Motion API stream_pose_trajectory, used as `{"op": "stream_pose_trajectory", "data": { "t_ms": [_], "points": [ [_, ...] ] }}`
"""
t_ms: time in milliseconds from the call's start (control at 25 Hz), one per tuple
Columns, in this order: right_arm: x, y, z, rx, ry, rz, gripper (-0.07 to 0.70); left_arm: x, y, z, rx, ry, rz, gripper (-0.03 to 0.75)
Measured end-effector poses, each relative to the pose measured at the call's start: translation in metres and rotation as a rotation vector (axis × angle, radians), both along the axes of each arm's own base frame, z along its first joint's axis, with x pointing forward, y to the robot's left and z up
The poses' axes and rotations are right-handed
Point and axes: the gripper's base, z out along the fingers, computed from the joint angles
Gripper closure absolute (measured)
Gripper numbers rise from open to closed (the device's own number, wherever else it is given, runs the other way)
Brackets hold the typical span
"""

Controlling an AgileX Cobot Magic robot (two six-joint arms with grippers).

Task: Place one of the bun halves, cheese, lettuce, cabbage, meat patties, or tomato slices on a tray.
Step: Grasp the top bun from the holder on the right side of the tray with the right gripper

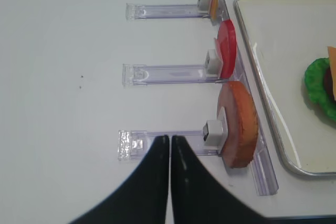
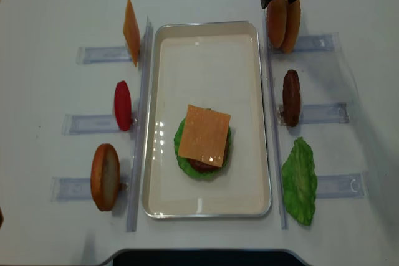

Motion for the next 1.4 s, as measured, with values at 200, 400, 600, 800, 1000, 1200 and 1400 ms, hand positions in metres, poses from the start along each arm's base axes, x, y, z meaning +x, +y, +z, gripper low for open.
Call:
{"op": "stream_pose_trajectory", "data": {
  "t_ms": [200, 400, 600, 800, 1000, 1200, 1400],
  "points": [
    [0.0, 0.0, -0.001, -0.003, 0.001, 0.0, 0.171, 0.0, 0.0, 0.0, 0.0, 0.0, 0.0, 0.715],
    [0.0, 0.0, -0.001, -0.003, 0.001, 0.0, 0.171, 0.0, 0.0, 0.0, 0.0, 0.0, 0.0, 0.715],
    [0.0, 0.0, -0.001, -0.003, 0.001, 0.0, 0.171, 0.0, 0.0, 0.0, 0.0, 0.0, 0.0, 0.715],
    [0.002, 0.001, -0.009, -0.008, 0.02, 0.0, 0.171, 0.0, 0.0, 0.0, 0.0, 0.0, 0.0, 0.715],
    [0.002, 0.001, -0.011, -0.004, 0.025, -0.001, 0.171, 0.0, 0.0, 0.0, 0.0, 0.0, 0.0, 0.715],
    [0.002, 0.001, -0.011, -0.004, 0.024, -0.001, 0.171, 0.0, 0.0, 0.0, 0.0, 0.0, 0.0, 0.715],
    [0.002, 0.001, -0.011, -0.01, 0.033, 0.001, 0.228, 0.0, 0.0, 0.0, 0.0, 0.0, 0.0, 0.715]
  ]
}}
